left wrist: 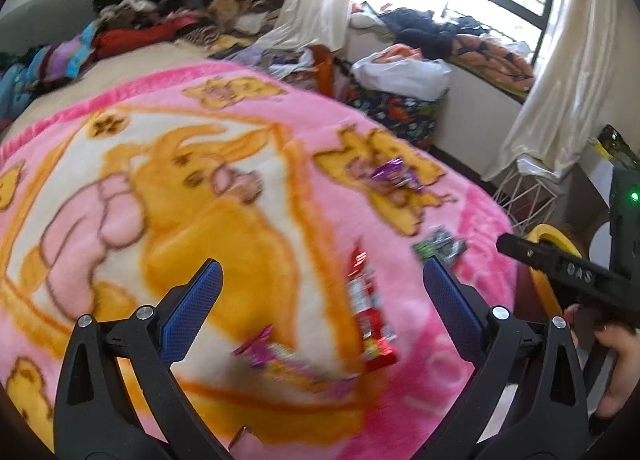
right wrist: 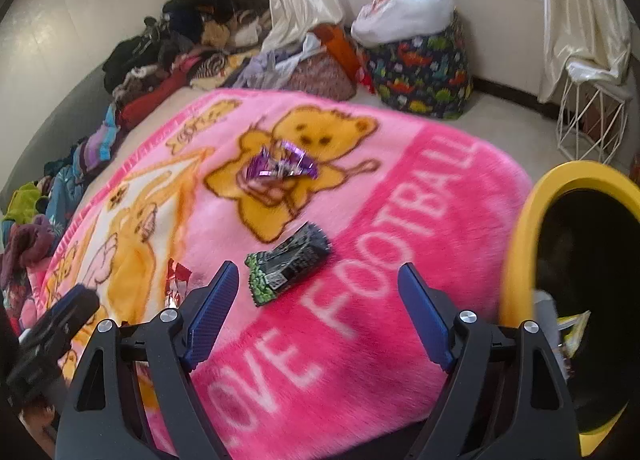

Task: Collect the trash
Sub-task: 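Move both tools back over the blanket toward the last wrappers, then grasp the purple wrapper with the left tool while the right tool grasps the dark green wrapper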

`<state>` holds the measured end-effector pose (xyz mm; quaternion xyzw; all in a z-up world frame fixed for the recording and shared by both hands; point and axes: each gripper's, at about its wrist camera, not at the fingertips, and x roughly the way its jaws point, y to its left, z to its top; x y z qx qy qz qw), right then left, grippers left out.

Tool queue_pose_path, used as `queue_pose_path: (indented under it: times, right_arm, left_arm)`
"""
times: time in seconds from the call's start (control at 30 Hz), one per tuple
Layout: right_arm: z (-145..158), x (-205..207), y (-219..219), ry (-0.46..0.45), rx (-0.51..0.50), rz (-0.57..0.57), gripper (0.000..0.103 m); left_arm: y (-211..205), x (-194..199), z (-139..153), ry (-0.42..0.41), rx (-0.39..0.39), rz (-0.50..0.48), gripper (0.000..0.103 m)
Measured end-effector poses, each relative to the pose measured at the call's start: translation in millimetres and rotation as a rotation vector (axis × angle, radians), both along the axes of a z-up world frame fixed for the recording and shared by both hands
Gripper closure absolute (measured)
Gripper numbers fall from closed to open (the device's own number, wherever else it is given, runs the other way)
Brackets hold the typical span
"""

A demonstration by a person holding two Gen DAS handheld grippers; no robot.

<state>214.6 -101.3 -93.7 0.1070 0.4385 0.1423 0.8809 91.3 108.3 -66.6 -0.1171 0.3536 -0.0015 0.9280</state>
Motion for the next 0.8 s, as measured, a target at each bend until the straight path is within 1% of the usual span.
queue_pose_path:
  times: [0.07,0.13,0.27,0.33,0.37,0.43,0.47,0.5,0.53,0.6,0.63,0.7,0.77,0.8]
  right_arm:
    - [-8,9,6,0.031,0.002,-0.002,0.024]
    - [-17,18,11,0.056,0.000,-0.016,0.024]
    - [-35,36,15,0.118,0.006,-0.055,0.024]
    - [-43,42,15,0.147,0.030,-0.072,0.029]
    - [-47,44,15,0.155,0.031,-0.081,0.034]
    - [-47,43,17,0.144,0.039,-0.070,0.046]
    - [-47,42,19,0.139,0.049,-0.048,0.062]
    - [-46,39,21,0.136,0.061,-0.027,0.067]
    - [-45,38,21,0.130,0.063,-0.015,0.069]
    - [-40,29,26,0.099,0.050,0.013,0.072]
    - [-38,27,27,0.088,0.043,0.020,0.073]
    - [-31,18,31,0.058,0.043,0.043,0.077]
    - [-25,12,33,0.031,0.030,0.059,0.079]
    - [-22,9,34,0.022,0.027,0.065,0.079]
  left_arm:
    - [12,-4,-8,0.028,-0.020,0.016,0.011]
    - [20,-8,-16,0.049,-0.019,0.037,0.011]
    - [37,-16,-33,0.102,-0.094,0.070,0.011]
    - [41,-19,-41,0.123,-0.128,0.078,0.011]
    - [43,-21,-45,0.133,-0.156,0.078,0.011]
    - [43,-22,-51,0.144,-0.176,0.077,0.018]
    - [41,-23,-53,0.146,-0.175,0.077,0.022]
    - [39,-23,-54,0.146,-0.174,0.073,0.024]
    - [39,-23,-54,0.145,-0.174,0.068,0.026]
    - [36,-23,-55,0.143,-0.179,0.063,0.040]
    - [35,-24,-56,0.146,-0.188,0.057,0.044]
    - [31,-22,-56,0.153,-0.192,0.045,0.060]
    - [26,-22,-58,0.160,-0.190,0.036,0.064]
    - [25,-22,-58,0.160,-0.194,0.030,0.068]
